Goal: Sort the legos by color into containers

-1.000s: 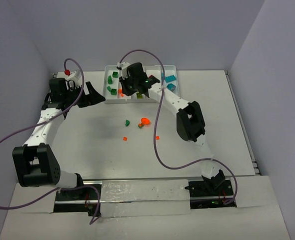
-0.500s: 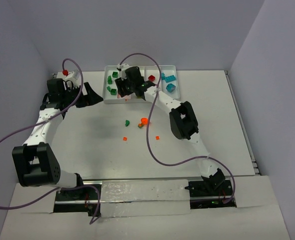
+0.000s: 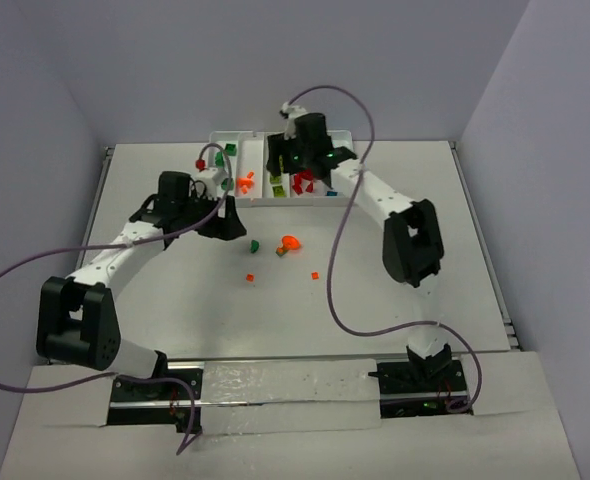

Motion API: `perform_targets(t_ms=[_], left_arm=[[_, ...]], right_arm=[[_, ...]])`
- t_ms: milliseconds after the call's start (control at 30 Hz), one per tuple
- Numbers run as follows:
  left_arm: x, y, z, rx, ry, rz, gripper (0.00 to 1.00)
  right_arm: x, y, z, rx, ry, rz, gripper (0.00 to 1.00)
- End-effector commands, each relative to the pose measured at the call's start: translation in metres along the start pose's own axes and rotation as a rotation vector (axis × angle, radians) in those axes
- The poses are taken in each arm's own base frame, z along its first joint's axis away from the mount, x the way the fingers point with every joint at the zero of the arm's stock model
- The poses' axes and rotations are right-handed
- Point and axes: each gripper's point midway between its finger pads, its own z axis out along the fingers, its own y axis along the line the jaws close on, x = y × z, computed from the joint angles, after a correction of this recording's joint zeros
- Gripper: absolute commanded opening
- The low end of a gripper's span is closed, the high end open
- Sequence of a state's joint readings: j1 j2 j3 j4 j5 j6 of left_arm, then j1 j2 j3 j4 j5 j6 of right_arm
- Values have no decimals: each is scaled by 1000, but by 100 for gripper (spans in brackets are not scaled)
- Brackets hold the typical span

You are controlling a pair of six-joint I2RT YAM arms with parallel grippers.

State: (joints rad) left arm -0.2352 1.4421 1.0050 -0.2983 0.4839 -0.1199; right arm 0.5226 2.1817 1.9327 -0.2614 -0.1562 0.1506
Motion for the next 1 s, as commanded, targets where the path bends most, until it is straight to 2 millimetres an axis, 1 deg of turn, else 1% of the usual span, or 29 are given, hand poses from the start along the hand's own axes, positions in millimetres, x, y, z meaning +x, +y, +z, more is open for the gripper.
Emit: perform_targets(t_ms=[0,67,100,133,167,200,233,267,300,333,400,467,500,733,833,900,967], left_arm=[[25,-4,25,-64,92,73,85],[37,-8,40,-72,138,86,84],[40,-7,44,-81,150,90,83],[41,-6,50,-93,160,98,81],[39,-6,56,-105,165,111,79],[39,-3,60,-121,168,116,78],[43,3,67,-142,186,124,77],[42,6,73,-155,191,132,76],[38,7,77,-163,189,136,73],[40,9,81,-170,196,137,72],[41,11,86,-177,206,142,70],[46,13,93,-197,226,155,66],[48,12,96,-194,232,163,65],[59,15,110,-221,267,193,61],[59,16,116,-226,264,203,59],[62,18,120,-231,273,205,55],[62,19,121,-234,272,206,48]], right_arm=[[-80,-22,-100,39,-190,30,74],[-70,-36,-125,78,-173,24,75],[-66,-40,-132,89,-168,20,75],[-57,-44,-140,103,-155,16,75],[-41,-50,-147,118,-129,12,76],[-37,-52,-153,124,-124,10,76],[-40,-51,-167,128,-144,6,76],[-34,-52,-174,132,-139,12,76],[-25,-53,-177,131,-122,19,76],[-22,-52,-183,129,-123,24,76],[-17,-51,-187,127,-122,27,76],[-15,-50,-193,127,-127,23,76],[-13,-51,-194,130,-124,21,76],[-9,-54,-195,133,-111,22,76],[-8,-54,-195,132,-107,22,76],[-4,-55,-194,133,-98,20,76],[-1,-55,-194,135,-91,17,76]])
